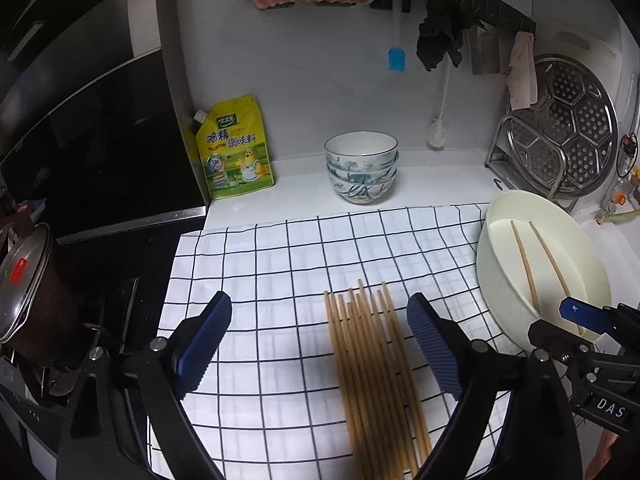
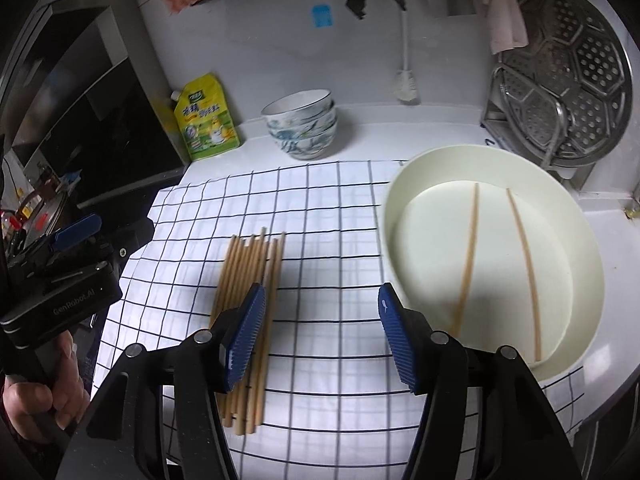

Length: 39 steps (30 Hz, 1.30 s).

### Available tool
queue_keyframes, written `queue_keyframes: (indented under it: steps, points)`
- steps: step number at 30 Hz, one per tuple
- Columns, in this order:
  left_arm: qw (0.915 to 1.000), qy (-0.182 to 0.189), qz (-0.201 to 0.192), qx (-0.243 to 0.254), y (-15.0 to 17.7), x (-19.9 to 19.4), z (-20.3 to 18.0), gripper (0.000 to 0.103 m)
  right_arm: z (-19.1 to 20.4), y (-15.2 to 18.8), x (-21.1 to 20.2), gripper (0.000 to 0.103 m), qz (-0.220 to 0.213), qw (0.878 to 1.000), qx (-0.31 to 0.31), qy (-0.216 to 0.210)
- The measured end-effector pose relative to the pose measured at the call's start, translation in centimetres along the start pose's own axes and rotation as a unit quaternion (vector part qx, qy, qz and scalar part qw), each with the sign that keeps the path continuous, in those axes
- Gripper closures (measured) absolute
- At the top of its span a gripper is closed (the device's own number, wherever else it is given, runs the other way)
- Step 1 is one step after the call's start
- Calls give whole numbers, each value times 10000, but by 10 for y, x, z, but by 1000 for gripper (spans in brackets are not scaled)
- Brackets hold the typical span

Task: Organize utensils
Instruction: 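Move the right tool back over the chopsticks on the cloth, then lower the right tool and grasp another wooden chopstick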

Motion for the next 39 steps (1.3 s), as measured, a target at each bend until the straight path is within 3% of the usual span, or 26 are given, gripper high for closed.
queue_keyframes:
  steps: [16, 23, 39]
  points:
    - [9982, 70, 600, -11, 50, 32, 37, 15, 32, 33, 46, 47, 392, 9991, 165, 28]
    - [9945, 324, 992, -107, 71, 55, 36, 15, 32, 47, 73, 47, 598, 9979, 69, 225]
    - [9931, 286, 1115, -222, 92, 73, 24, 15, 26, 62, 108, 47, 823, 9945, -205, 612]
Point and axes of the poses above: each gripper's, at about its wrist camera, not at the fingertips, and x roughly the way its jaws point, z to its left, y to its underside, the point moved 1 cm from there along x, roughly the way its jaws point, and after that the axes turned 11 degrees about x, right-handed, at the moved point
